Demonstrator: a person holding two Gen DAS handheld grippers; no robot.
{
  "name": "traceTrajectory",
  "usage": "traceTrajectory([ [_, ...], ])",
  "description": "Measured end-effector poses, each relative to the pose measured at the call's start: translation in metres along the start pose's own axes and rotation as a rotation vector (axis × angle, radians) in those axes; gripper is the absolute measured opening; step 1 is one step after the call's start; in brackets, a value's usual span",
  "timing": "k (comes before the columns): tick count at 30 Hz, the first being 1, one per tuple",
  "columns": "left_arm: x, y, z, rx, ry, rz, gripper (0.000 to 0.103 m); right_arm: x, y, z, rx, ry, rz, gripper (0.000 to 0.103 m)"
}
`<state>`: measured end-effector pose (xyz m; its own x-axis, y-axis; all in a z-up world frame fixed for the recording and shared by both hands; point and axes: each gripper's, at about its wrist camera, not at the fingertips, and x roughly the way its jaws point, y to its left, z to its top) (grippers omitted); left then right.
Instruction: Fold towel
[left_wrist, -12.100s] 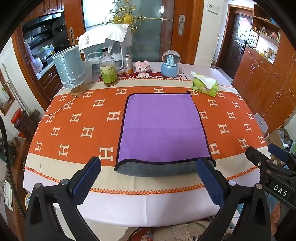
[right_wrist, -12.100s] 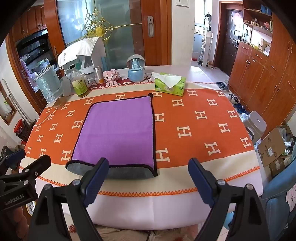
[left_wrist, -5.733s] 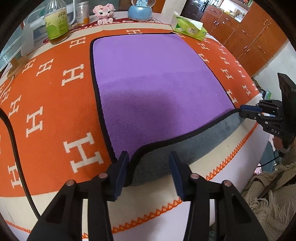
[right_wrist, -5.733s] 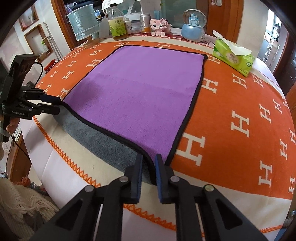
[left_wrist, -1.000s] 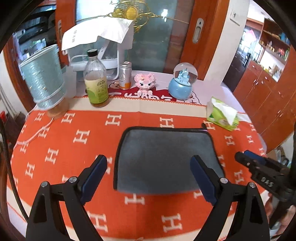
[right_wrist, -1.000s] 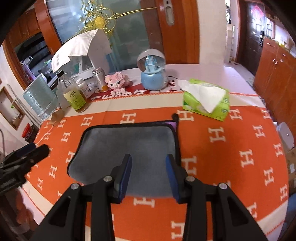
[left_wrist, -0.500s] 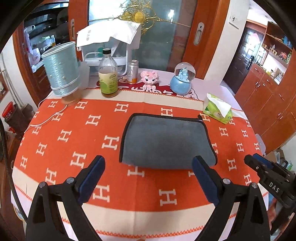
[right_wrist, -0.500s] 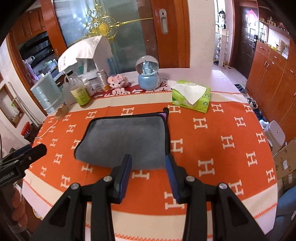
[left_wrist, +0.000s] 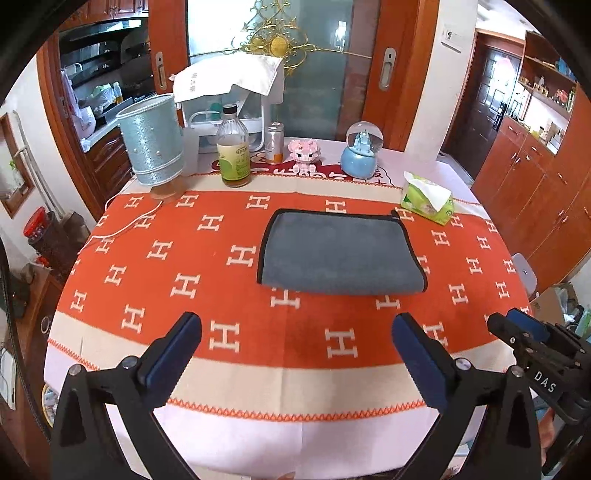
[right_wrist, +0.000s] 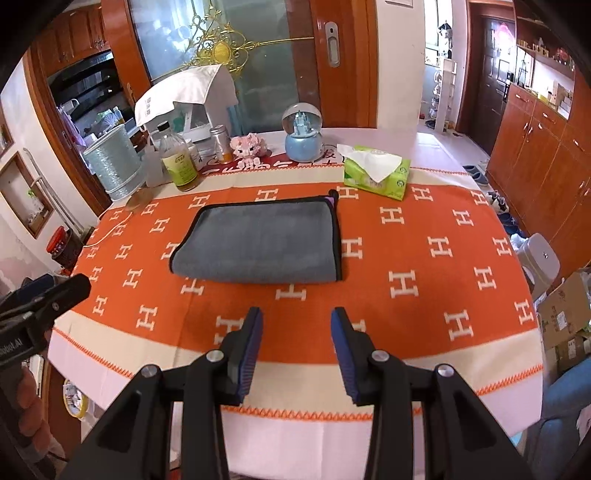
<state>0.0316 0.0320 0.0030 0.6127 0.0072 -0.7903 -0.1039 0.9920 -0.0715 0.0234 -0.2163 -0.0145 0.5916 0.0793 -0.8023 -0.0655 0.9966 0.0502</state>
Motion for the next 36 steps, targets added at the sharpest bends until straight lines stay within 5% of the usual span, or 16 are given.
traceTrajectory([
  [3, -0.006, -0.001, -0.012, 0.001, 0.03, -0.025, 0.102, -0.008, -0.001, -0.011, 0.014, 0.004, 0.001, 0.046],
  [18, -0.039, -0.024, -0.061, 0.094, 0.065, -0.034, 0.102, -0.031, 0.006, -0.053, 0.021, 0.053, 0.006, 0.046],
  [36, -0.037, -0.037, -0.067, 0.109, 0.051, 0.001, 0.102, -0.039, 0.013, -0.058, 0.019, 0.034, -0.021, 0.046],
])
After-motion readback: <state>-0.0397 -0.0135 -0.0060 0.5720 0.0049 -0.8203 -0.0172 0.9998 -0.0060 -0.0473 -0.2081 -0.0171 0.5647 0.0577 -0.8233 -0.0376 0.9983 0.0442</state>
